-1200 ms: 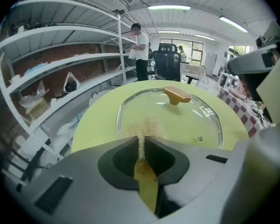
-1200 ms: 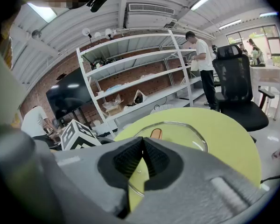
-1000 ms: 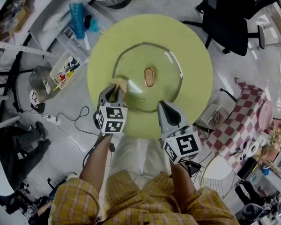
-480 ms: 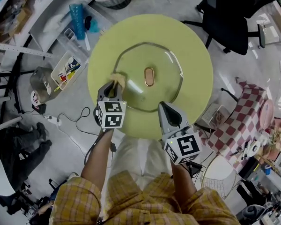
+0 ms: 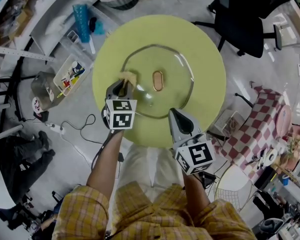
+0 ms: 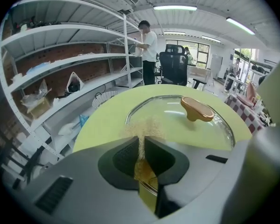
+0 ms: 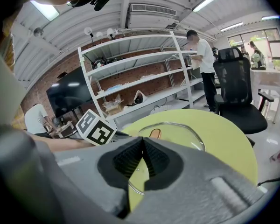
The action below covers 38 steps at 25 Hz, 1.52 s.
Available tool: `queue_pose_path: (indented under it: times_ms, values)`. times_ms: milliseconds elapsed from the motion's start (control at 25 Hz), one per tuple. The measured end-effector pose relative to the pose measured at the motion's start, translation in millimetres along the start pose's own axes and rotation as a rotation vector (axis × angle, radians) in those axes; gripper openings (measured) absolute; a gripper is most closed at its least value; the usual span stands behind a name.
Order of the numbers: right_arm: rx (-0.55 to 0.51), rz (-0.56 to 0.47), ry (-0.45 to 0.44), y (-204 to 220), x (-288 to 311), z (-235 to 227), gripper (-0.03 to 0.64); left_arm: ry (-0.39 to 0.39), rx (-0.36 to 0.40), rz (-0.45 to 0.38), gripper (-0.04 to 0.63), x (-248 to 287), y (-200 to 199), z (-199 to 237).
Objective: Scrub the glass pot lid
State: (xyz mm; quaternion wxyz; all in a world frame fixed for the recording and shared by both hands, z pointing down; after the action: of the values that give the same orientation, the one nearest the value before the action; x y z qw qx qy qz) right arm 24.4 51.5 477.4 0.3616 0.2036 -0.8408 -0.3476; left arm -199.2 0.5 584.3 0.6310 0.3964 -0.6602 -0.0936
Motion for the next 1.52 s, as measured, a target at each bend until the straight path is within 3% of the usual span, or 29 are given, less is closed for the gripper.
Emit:
queue_pose_path:
  times_ms: [880,1520]
  values:
    - [0.024,0.004,0.019,-3,6,-15,-0.002,0.107,0.074,-0.055,0.037,3,-32,-47]
    - [0.013,0.009,0.001,-7,17,-12,-0.002,0.136,0.146,-0.046,0.038,-10,-15,-51]
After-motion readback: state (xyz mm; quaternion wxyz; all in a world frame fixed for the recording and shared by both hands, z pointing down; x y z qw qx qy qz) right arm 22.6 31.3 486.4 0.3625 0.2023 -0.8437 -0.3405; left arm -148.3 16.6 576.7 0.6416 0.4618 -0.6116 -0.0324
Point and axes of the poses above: the fingertips, and each gripper's own axes: x forward along the fingers, z to its left, y out of its underside, the point moved 8 cm from there along -x, backward along the fingers, and after that the axes turned 15 degrees about x, right-handed, at the moved point
